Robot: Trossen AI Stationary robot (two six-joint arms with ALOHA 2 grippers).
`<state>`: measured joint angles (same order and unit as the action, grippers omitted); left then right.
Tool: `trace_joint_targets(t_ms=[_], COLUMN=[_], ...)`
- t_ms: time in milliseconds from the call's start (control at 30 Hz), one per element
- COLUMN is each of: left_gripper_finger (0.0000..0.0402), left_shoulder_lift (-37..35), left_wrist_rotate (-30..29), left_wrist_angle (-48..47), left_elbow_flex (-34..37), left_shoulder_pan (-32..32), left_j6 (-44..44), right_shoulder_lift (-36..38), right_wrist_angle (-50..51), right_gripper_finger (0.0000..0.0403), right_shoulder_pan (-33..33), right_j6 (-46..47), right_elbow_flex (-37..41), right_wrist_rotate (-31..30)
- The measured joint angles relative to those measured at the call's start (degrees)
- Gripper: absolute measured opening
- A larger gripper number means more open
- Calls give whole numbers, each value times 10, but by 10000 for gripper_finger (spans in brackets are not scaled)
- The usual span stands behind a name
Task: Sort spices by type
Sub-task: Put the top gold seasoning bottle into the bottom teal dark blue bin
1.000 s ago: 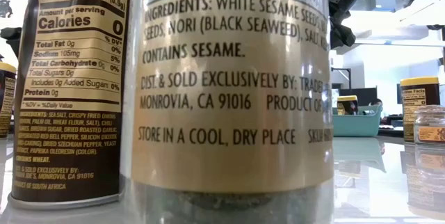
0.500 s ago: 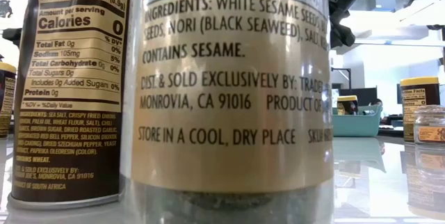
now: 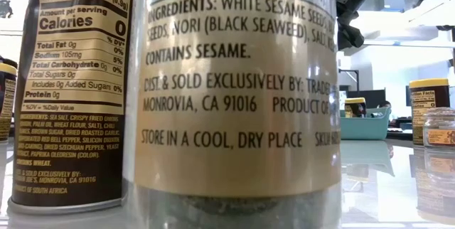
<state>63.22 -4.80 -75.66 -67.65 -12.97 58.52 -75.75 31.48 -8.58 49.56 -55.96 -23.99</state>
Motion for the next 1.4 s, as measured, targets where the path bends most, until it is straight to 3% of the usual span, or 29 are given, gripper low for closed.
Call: trace_joint_targets(t_ms=[200,467,700,867,1000,1133,1400], left_gripper_finger=[269,269,269,269,271,271,273], left_shoulder_lift=[66,239,390,481,509,535,552], left_wrist_rotate=[-20,-19,-4,17,46,50,62], left_wrist_angle=[-42,-76,-99,-104,-66,-42,10], left_elbow_flex=[-133,-355,-554,-664,-659,-658,-657], left_shoulder_pan=[0,14,44,73,96,120,161], left_j6=[-47,-157,-221,-248,-251,-248,-233], right_shoulder_lift=[14,115,226,253,236,198,95], right_wrist_angle=[32,153,219,238,212,180,40], right_gripper_finger=[342,342,342,342,342,342,342], right_shoulder_pan=[1,-14,-93,-147,-174,-193,-176], right_j6=[3,65,89,83,14,-57,-212], right_elbow_flex=[0,0,0,0,0,0,0], right_wrist_rotate=[38,44,-14,-32,-37,-83,-89])
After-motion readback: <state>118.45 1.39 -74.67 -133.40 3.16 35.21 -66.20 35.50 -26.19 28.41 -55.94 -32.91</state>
